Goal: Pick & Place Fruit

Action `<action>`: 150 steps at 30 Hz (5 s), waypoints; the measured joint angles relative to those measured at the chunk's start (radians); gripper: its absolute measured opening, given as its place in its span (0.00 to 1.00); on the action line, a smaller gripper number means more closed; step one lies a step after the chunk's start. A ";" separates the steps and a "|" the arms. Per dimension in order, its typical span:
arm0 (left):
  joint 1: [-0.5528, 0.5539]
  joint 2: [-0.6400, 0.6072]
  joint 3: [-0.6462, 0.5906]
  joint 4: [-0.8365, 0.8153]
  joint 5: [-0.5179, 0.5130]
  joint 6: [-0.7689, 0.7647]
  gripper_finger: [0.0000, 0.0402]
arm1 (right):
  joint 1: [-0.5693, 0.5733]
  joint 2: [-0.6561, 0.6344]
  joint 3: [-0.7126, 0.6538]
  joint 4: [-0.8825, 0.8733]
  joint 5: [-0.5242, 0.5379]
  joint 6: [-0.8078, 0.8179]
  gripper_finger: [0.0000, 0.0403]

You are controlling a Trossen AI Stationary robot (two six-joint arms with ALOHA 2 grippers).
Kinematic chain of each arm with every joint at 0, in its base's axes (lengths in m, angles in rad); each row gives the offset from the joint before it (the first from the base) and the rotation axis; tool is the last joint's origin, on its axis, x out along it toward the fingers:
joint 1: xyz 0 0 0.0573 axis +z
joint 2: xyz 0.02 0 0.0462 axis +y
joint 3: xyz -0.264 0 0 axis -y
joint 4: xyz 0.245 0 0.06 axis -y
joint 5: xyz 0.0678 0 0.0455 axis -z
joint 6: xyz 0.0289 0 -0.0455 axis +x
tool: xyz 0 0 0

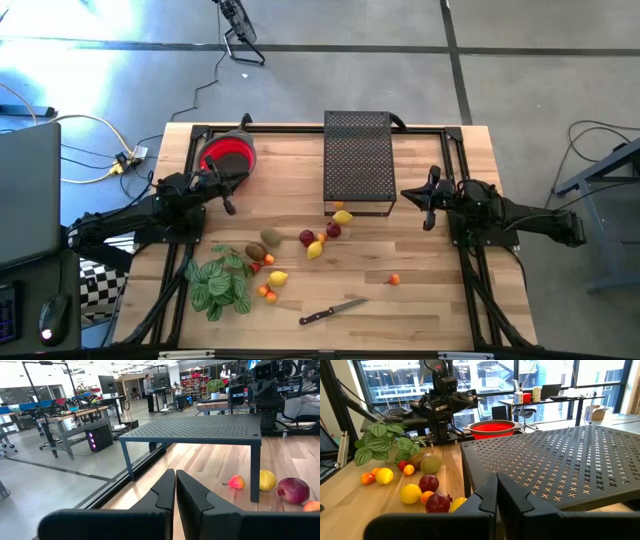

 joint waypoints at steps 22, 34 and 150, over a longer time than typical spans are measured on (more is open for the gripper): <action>0.000 0.000 0.000 0.000 0.000 -0.105 0.03 | 0.000 0.000 0.000 0.004 0.002 0.000 0.00; 0.000 0.000 0.000 0.000 0.000 -0.111 0.03 | 0.000 0.000 0.000 0.007 0.002 0.103 0.00; 0.000 0.000 0.043 -0.053 0.080 -0.313 0.03 | 0.001 0.000 0.000 0.036 0.078 0.202 0.00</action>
